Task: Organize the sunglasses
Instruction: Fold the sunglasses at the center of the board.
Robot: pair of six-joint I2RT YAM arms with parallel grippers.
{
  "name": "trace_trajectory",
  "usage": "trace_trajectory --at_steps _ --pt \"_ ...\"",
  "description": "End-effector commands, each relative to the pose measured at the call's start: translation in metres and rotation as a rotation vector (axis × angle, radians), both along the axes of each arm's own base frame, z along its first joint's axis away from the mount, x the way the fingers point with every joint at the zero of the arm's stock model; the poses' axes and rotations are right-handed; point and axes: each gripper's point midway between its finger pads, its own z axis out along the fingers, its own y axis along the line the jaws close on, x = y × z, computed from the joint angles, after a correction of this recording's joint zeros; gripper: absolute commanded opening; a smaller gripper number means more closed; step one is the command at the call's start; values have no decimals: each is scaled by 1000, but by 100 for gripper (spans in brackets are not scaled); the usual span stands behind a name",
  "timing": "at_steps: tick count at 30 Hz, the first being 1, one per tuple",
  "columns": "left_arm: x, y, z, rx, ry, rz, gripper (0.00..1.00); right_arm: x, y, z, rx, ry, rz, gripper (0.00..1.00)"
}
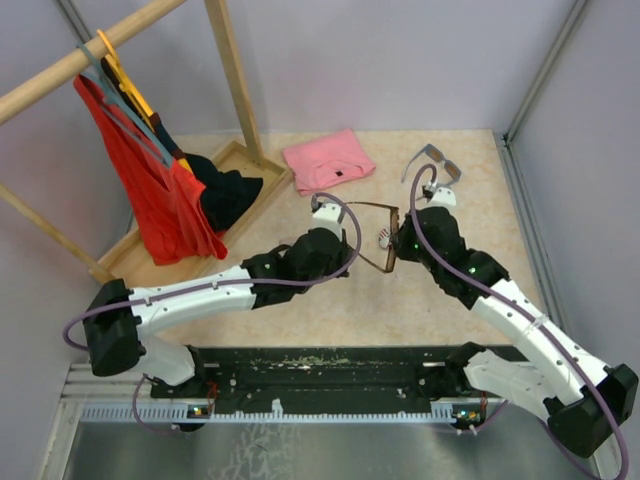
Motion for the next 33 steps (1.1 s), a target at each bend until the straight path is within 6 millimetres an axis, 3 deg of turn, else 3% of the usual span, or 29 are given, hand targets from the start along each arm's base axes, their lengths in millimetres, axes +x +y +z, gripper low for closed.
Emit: trace_trajectory --at_steps 1,18,33 --pt "7 -12 19 -35 -46 -2 13 -3 17 9 62 -30 72 0" --pt "14 -43 16 -11 -50 -55 12 -12 36 5 74 -35 165 0" --pt "12 -56 7 4 -12 -82 9 -19 50 5 92 -40 212 0"
